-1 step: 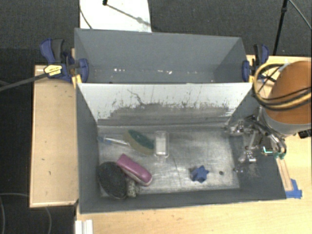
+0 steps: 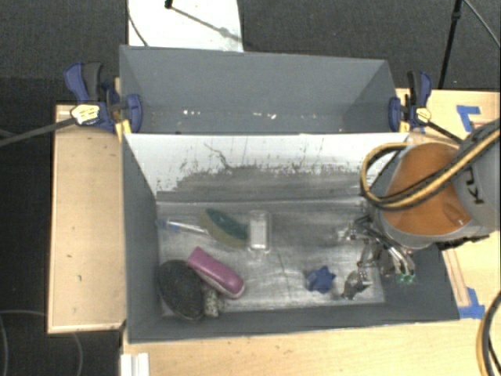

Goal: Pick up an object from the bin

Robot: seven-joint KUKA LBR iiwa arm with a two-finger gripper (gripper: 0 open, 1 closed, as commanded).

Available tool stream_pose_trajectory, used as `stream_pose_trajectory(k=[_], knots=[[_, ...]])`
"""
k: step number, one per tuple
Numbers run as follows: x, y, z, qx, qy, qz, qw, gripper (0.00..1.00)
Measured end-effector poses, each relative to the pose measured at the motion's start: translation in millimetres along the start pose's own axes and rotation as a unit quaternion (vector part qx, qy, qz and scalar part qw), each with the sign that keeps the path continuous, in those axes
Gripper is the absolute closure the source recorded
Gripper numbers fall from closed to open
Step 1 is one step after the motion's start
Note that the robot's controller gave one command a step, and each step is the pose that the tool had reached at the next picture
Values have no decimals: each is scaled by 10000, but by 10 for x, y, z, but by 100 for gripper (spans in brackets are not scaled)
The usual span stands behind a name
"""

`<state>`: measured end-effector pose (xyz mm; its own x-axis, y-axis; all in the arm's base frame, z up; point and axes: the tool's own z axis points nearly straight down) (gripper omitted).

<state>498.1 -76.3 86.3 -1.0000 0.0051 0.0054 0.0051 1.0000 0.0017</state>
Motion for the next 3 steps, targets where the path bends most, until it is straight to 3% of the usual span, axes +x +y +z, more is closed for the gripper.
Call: stream_pose_trajectory(k=[1, 2, 3], knots=[[100, 526, 152, 4, -63, 229, 9997, 0], [80, 504, 120, 7, -88, 211, 9997, 100], [-58, 613, -1806, 4, -88, 220, 9997, 100]])
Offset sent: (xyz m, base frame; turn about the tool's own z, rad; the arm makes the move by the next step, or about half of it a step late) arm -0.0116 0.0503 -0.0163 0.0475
